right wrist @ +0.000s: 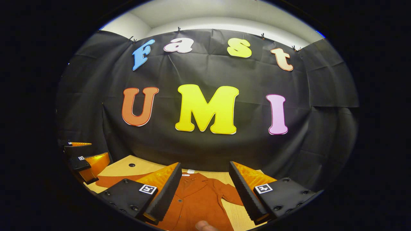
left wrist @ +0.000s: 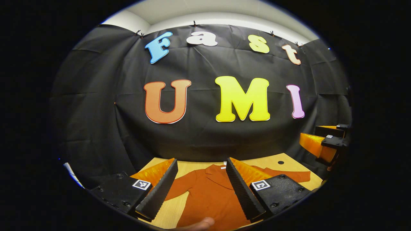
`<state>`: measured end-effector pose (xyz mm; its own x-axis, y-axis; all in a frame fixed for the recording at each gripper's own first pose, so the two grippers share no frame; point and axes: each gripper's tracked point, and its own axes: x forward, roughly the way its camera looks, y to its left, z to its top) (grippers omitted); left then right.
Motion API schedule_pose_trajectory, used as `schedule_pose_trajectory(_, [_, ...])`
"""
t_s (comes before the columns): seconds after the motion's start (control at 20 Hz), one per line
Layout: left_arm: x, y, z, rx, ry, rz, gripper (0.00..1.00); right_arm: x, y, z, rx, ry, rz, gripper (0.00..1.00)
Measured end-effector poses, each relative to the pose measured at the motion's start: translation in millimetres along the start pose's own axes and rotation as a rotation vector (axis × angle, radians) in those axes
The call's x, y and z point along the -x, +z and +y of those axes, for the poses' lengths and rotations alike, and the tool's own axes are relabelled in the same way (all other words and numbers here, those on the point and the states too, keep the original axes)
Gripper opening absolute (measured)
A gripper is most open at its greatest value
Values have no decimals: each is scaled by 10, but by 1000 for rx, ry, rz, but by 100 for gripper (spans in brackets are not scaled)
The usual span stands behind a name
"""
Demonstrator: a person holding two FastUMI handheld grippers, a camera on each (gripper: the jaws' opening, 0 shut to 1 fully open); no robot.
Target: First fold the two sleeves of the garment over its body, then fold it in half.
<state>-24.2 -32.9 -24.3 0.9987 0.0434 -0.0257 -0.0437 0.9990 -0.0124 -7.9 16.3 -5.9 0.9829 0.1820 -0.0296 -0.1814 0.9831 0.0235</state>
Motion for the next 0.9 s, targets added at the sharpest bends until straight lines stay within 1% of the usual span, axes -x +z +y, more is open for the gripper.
schedule_pose_trajectory(0.45, [32,-58,-64,-3,11,17,98,-32,-35,-75,0,11,5,94])
schedule_pose_trajectory(0.6, [33,-73,-97,-2,14,23,98,-78,-34,-162,0,6,5,94])
schedule_pose_trajectory(0.75, [30,-82,-152,-5,15,30,98,-175,-21,-354,2,-20,1,94])
schedule_pose_trajectory(0.9, [24,-103,-199,-8,20,37,98,-328,4,-644,-2,-61,-2,94])
